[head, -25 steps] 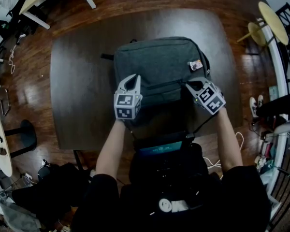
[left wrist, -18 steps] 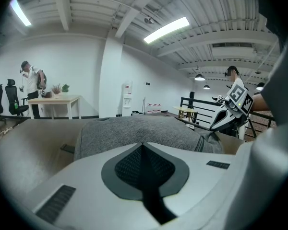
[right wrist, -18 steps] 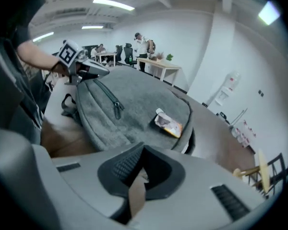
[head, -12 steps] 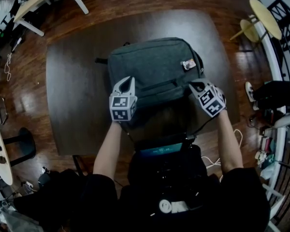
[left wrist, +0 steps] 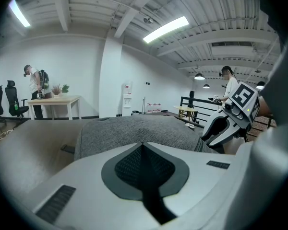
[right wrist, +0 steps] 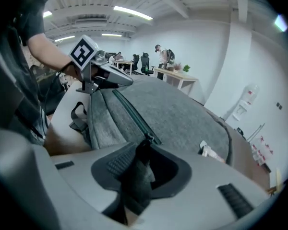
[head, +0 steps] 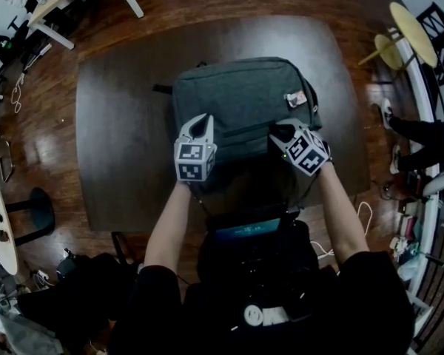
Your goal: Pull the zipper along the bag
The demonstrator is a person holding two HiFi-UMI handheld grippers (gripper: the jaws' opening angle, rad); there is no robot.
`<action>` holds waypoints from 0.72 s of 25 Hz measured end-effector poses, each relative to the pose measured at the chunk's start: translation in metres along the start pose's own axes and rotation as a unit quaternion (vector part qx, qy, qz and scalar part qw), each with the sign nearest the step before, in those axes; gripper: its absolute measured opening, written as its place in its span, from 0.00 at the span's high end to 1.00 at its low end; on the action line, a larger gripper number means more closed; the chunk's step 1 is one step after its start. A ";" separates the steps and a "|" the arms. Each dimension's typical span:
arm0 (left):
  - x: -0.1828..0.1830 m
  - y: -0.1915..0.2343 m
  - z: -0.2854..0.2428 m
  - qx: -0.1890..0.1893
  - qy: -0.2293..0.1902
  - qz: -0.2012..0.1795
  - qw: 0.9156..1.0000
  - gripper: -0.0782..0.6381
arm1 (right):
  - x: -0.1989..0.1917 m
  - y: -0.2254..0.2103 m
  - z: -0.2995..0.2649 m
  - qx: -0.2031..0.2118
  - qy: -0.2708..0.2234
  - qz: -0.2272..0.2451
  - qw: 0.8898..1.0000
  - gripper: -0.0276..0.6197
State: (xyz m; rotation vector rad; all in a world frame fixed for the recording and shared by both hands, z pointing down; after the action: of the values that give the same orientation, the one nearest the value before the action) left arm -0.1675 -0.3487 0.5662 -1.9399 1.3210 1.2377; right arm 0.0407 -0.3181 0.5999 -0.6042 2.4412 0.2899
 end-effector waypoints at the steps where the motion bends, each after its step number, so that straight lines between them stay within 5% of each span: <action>1: 0.000 0.001 0.000 0.000 0.000 0.000 1.000 0.89 | 0.000 -0.001 0.001 0.001 0.004 -0.010 1.000 0.80; 4: -0.002 0.002 0.001 -0.001 -0.001 0.000 1.000 0.89 | 0.000 -0.006 0.007 -0.010 0.019 -0.021 1.000 0.89; 13: 0.000 0.003 0.001 -0.001 -0.002 0.000 1.000 0.89 | -0.001 -0.008 -0.007 -0.056 0.040 0.017 0.997 0.86; 18: -0.002 0.002 0.000 -0.002 -0.001 0.000 1.000 0.89 | 0.000 -0.010 0.004 -0.076 0.061 0.096 0.991 0.89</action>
State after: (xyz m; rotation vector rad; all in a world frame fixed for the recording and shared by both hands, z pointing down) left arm -0.1698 -0.3484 0.5680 -1.9418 1.3183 1.2425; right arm 0.0479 -0.3256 0.5959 -0.4621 2.6172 0.5360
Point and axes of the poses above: the fingertips, and each gripper's own axes: z backward along the fingers, y to its left, x out of its top, the point moved 3 cm from there along z, backward along the fingers, and after that the axes turned 3 degrees about -z, right-handed, at the moved point
